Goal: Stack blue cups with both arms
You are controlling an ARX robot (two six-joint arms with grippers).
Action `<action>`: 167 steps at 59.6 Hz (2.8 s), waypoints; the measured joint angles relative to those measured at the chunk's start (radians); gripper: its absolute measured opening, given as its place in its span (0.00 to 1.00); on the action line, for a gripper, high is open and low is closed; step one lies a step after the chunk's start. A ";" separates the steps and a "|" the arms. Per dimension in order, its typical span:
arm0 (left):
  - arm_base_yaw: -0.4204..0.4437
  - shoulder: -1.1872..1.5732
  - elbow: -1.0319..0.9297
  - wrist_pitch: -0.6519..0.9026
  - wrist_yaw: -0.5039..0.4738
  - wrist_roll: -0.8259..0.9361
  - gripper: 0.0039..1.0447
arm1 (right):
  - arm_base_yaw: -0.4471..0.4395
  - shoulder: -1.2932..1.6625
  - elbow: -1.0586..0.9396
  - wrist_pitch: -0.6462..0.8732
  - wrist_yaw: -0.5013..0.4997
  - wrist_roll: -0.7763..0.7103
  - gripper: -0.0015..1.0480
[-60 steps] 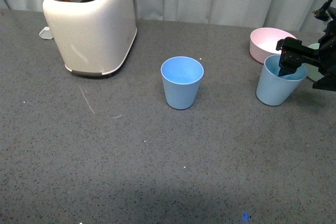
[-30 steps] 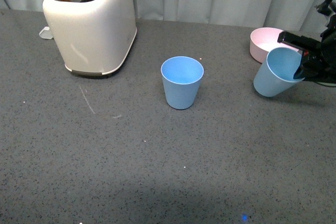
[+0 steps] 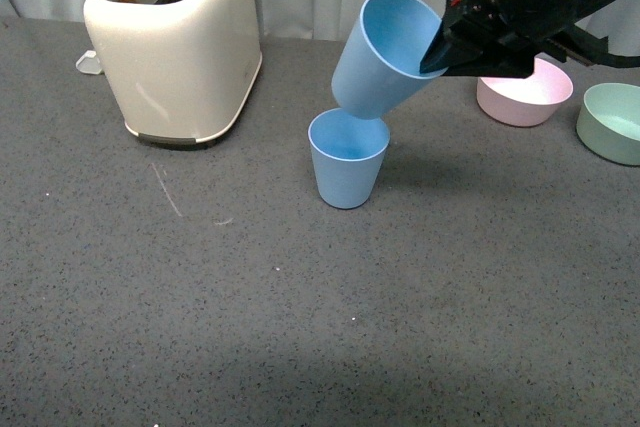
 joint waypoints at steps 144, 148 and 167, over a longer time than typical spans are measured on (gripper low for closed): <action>0.000 0.000 0.000 -0.002 -0.002 0.001 0.94 | -0.288 -1.221 -1.263 0.927 0.269 -0.405 0.01; 0.000 0.000 0.000 -0.002 -0.002 0.001 0.94 | -0.288 -1.265 -1.266 0.888 0.269 -0.405 0.01; 0.000 0.000 0.000 -0.002 -0.002 0.000 0.94 | -0.288 -1.488 -1.272 0.684 0.269 -0.405 0.01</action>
